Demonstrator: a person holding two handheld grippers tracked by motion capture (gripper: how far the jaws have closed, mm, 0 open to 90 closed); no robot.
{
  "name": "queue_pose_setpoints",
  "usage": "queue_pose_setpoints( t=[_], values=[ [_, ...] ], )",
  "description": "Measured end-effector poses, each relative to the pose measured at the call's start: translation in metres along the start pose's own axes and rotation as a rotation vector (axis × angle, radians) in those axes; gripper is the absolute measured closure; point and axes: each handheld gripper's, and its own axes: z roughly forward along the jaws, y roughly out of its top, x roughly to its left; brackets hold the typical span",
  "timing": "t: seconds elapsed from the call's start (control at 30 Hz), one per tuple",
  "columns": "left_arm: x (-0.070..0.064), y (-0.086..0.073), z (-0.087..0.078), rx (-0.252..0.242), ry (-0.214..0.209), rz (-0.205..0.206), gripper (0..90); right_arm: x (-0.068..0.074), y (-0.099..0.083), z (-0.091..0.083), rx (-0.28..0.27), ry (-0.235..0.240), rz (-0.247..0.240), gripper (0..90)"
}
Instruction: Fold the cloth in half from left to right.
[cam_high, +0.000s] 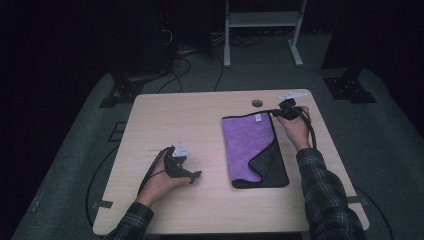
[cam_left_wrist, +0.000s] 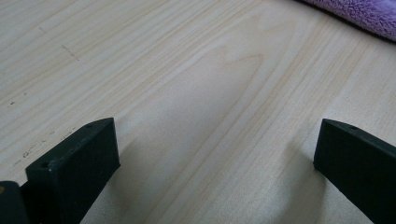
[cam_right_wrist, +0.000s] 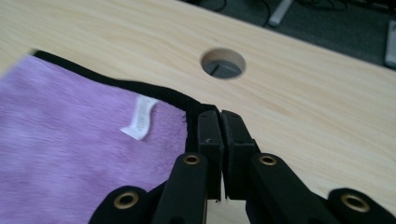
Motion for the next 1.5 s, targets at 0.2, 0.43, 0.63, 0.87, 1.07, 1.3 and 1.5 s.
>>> queue_pose_setpoints(
  t=[0.2,0.43,0.63,0.87,1.07,1.3,1.5],
  values=[
    [0.0,0.0,0.0,0.0,0.0,0.0,0.0,-0.007,-0.014,0.021,0.066,-0.03,0.008,85.7],
    [0.0,0.0,0.0,0.0,0.0,0.0,0.0,-0.007,-0.013,0.023,0.04,-0.062,0.015,70.1],
    [0.0,0.0,0.0,-0.001,0.0,0.0,0.0,-0.008,-0.008,0.006,0.009,-0.048,0.006,66.9],
    [0.0,0.0,0.0,0.0,0.0,0.001,0.0,0.002,-0.006,-0.018,-0.02,0.031,0.0,64.9],
    [0.0,0.0,0.0,0.0,0.001,0.0,0.0,0.015,-0.017,-0.035,-0.022,0.093,-0.018,62.4],
    [0.0,0.0,0.0,0.003,0.0,0.0,0.0,0.033,-0.034,-0.053,-0.04,0.16,-0.042,61.1],
    [0.0,0.0,0.0,0.003,0.0,0.0,0.0,0.053,-0.045,-0.069,-0.043,0.222,-0.082,58.1]
  ],
)
